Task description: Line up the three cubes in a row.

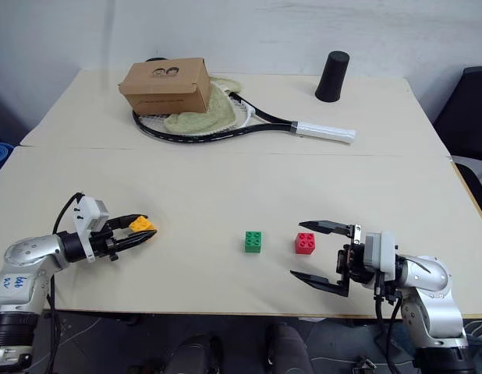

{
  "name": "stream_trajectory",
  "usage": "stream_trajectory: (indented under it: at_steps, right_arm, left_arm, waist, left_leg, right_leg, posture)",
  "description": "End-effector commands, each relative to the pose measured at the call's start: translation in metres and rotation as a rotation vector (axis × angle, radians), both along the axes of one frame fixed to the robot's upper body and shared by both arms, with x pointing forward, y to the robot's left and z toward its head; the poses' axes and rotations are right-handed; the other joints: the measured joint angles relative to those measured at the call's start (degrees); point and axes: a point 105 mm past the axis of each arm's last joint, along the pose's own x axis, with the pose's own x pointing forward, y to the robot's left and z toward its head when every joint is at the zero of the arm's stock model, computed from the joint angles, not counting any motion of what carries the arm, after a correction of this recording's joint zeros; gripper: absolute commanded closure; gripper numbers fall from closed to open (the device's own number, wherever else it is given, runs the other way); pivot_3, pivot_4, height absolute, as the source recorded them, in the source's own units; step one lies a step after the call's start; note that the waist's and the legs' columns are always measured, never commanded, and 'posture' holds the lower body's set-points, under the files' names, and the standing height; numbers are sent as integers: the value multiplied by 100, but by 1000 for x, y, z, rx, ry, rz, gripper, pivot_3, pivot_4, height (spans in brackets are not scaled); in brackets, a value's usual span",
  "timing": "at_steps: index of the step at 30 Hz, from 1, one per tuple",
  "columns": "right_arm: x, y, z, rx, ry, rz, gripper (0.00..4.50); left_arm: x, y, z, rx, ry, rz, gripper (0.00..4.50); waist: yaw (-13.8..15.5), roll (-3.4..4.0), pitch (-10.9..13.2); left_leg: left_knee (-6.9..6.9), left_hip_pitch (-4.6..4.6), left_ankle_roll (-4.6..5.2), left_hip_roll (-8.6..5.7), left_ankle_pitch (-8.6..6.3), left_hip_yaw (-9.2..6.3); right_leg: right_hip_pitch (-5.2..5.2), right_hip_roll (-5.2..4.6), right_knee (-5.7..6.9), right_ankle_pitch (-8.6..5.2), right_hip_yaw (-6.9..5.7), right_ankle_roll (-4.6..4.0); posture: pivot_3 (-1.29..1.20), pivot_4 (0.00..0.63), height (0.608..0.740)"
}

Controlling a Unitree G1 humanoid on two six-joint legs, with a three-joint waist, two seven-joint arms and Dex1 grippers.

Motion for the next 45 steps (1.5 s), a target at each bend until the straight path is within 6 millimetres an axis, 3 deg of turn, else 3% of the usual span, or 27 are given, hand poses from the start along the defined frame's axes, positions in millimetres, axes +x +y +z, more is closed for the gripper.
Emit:
stream_trajectory:
  at_steps: [1,5,12,22,31,35,40,45]
  right_arm:
    - [-2,-6,3,7,-39,-22,0]
    - [-3,-9,3,-3,-39,-31,0]
    - [-7,-17,2,-17,-35,-41,0]
    - [-8,-21,1,-29,-34,-67,0]
    - [-12,-22,-8,-20,-24,-81,0]
    - [-14,-23,-9,-17,-24,-78,0]
    - [-14,-24,0,-21,-40,-81,0]
    - [-18,-54,15,-93,-36,-134,0]
  left_arm:
    - [-1,1,14,28,-30,-61,2985]
    - [-3,-30,27,65,-71,-305,2982]
    - [2,-85,21,136,-61,-646,2982]
    - [11,-114,1,167,-15,-787,2982]
    - [22,-115,-7,221,-28,-749,2982]
    - [25,-111,3,198,-54,-711,1716]
    - [17,-88,20,185,-122,-668,157]
    - [-14,-33,39,188,-141,-555,33]
  waist:
    - [1,0,0]
    - [40,0,0]
    - [147,0,0]
    - [132,0,0]
    - [145,0,0]
    - [144,0,0]
    - [86,1,0]
    - [50,3,2]
  left_leg:
    - [0,0,0,0,0,0]
    - [2,-2,-2,-3,3,-1]
    - [9,-2,-6,-7,6,9]
    - [15,2,-10,-5,11,21]
    - [19,1,-2,-6,15,13]
    - [19,-2,-1,-8,15,11]
    - [16,1,-6,4,16,14]
    - [10,-1,-8,4,17,7]
  right_leg:
    - [0,1,0,0,0,0]
    - [0,-1,0,0,-2,0]
    - [0,18,2,0,0,1]
    - [-2,33,4,1,3,3]
    - [2,27,6,2,6,5]
    - [2,25,7,3,4,6]
    - [-1,21,7,2,5,5]
    - [-2,13,3,1,8,2]
  posture:
    - [0,150,740]
    - [0,150,740]
    - [0,150,740]
    - [0,150,740]
    - [0,150,740]
    - [0,150,740]
    - [0,150,740]
    - [0,150,740]
